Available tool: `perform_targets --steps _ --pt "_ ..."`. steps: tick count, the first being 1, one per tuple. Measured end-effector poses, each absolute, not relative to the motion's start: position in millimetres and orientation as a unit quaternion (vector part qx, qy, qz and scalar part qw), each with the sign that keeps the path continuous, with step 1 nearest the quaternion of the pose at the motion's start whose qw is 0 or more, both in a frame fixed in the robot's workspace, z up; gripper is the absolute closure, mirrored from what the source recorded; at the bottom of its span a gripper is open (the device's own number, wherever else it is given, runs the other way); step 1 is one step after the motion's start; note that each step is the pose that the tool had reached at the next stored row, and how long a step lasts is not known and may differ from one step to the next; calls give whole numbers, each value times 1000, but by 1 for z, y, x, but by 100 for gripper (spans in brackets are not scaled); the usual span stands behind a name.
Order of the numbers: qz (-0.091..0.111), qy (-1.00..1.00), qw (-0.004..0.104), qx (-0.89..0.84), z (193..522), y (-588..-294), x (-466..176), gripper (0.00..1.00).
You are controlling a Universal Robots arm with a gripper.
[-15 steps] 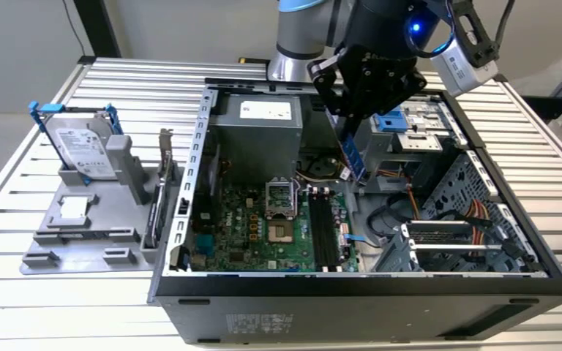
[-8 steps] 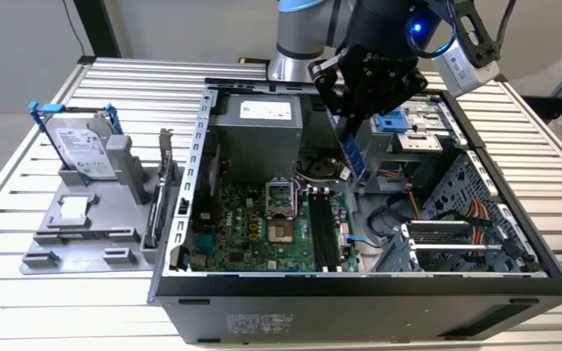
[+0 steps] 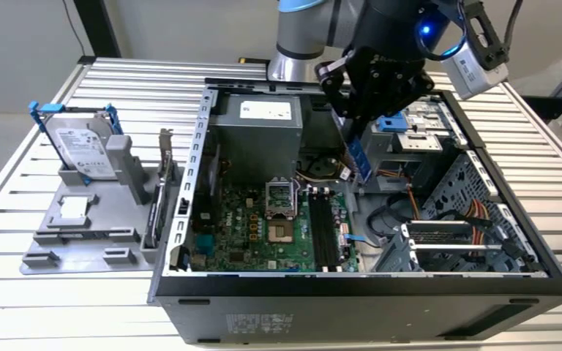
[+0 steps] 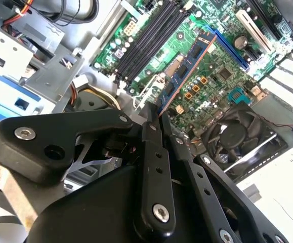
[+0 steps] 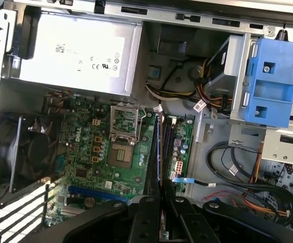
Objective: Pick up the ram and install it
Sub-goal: 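Insert the ram into the slot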
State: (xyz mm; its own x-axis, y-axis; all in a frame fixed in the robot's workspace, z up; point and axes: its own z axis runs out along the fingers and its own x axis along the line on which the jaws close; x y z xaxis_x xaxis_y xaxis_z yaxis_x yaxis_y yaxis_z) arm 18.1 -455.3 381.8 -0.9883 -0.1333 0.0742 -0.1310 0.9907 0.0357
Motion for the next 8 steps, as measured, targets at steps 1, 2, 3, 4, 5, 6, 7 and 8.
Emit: perform_targets --steps 1,2,3,4,5,6,7,8 --pt "-15 -997 38 66 382 -456 19 100" --pt "-15 -997 38 66 382 -456 20 100" --pt "-15 -997 38 66 382 -456 20 100" --pt "-15 -997 38 66 382 -456 21 100" --pt "-15 -997 38 66 382 -456 21 100" --pt "-15 -997 38 66 382 -456 21 100" --pt "-15 -997 38 66 382 -456 21 100" --pt "-15 -997 38 66 382 -456 22 100"
